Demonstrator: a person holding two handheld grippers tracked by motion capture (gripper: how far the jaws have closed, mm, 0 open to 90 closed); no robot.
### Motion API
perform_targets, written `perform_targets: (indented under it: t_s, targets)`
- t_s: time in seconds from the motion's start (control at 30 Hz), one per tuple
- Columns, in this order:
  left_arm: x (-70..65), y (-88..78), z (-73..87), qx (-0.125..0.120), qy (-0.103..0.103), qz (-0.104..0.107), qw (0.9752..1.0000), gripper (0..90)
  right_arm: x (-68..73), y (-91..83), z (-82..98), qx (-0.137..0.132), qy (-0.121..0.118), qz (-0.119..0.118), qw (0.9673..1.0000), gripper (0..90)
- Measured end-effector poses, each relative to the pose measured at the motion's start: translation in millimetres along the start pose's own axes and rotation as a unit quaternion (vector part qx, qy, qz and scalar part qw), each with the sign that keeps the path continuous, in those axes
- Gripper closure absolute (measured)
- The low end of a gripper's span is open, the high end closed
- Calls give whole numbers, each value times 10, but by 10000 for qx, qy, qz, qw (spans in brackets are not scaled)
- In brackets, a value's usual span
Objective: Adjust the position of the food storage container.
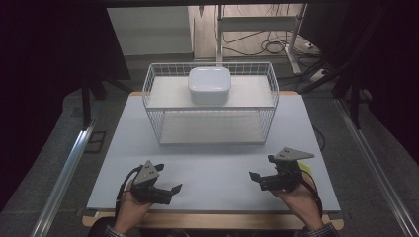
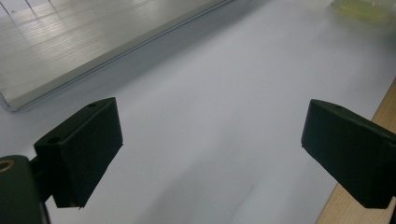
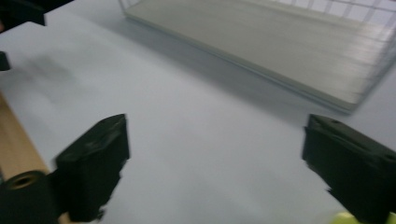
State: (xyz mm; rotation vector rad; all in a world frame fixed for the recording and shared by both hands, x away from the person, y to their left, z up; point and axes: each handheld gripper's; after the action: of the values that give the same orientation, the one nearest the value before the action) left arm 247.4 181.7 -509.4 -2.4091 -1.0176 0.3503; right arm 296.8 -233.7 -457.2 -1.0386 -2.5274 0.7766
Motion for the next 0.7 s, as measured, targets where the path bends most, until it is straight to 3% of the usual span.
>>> perform_targets:
  t_s: [0.03, 0.13, 0.23, 0.33, 0.4, 0.53, 0.6, 0.63, 0.7]
  targets:
    - [-6, 5, 0, -1, 17, -8, 10000, 52, 0, 0, 0, 0, 0, 0, 10000, 162]
    - [-19, 17, 0, 29, 61, -6, 10000, 52, -67, -80, 9, 17, 46, 50, 10000, 344]
    - [-33, 28, 1, 74, 89, -7, 9999, 53, -136, -154, 23, 97, 42, 280, 9996, 492]
    - [-43, 39, 1, 104, 119, -9, 9999, 53, -212, -227, 45, 134, 214, 490, 9985, 602]
    - [-48, 46, 2, 126, 145, -19, 9998, 53, -286, -306, 68, 171, 343, 710, 9967, 747]
    - [-55, 52, -1, 149, 165, -30, 9997, 53, -346, -368, 97, 229, 354, 891, 9951, 840]
    - [-58, 49, -4, 143, 165, -25, 9998, 53, -406, -420, 127, 175, 457, 958, 9942, 883]
    - [-58, 47, -5, 140, 164, -18, 9998, 53, -475, -479, 161, 106, 618, 1013, 9929, 898]
    - [-58, 48, -6, 142, 165, -12, 9998, 53, -503, -508, 176, 97, 663, 1069, 9920, 899]
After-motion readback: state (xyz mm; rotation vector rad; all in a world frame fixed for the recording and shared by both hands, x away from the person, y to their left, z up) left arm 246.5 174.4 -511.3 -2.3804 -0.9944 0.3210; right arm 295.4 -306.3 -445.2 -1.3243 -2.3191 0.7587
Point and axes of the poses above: each handheld gripper's, and its own axes: y roughly forward along the jaws, z roughly out of its underside, x roughly to its left
